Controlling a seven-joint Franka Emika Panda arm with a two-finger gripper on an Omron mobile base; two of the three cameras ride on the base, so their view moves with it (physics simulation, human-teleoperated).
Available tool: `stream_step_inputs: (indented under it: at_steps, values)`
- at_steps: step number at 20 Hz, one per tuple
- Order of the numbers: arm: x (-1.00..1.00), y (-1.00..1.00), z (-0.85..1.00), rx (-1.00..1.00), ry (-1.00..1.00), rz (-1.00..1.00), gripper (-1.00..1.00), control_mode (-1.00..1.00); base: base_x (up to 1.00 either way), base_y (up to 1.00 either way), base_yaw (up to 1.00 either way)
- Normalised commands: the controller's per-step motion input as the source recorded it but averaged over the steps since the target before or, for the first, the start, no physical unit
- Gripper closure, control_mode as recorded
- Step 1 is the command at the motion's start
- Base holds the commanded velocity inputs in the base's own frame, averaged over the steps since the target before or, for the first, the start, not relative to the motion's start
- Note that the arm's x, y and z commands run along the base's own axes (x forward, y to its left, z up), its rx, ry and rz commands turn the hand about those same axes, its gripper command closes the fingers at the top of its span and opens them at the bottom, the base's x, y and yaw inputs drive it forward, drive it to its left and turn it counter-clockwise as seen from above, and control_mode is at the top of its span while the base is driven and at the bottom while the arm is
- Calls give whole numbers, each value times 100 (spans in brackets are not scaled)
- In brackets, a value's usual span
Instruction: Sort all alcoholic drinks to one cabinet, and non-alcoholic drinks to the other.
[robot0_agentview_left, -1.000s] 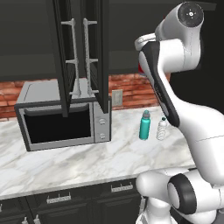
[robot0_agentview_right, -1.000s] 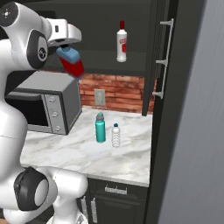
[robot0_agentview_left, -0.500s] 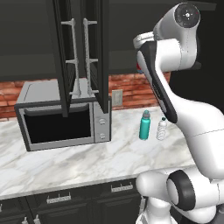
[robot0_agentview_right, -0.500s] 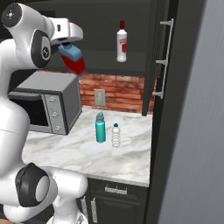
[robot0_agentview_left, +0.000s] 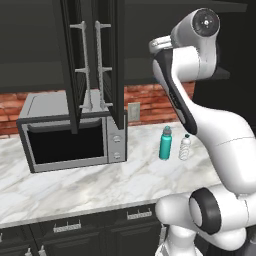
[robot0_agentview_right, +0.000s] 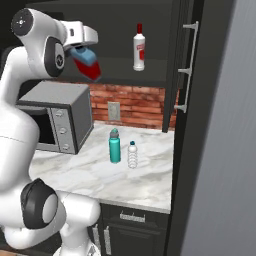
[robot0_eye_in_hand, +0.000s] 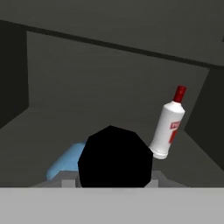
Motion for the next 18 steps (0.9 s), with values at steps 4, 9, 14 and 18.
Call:
stream_step_inputs:
  at_steps: [4, 9, 14, 18]
  values:
    - [30, 0, 0, 0, -6, 0, 100, -100, 0, 0, 0]
    - [25, 3, -5, 0, -6, 0, 100, -100, 0, 0, 0]
    - [19, 2, -6, 0, -7, 0, 100, -100, 0, 0, 0]
    - [17, 1, -3, 0, -6, 0, 100, -100, 0, 0, 0]
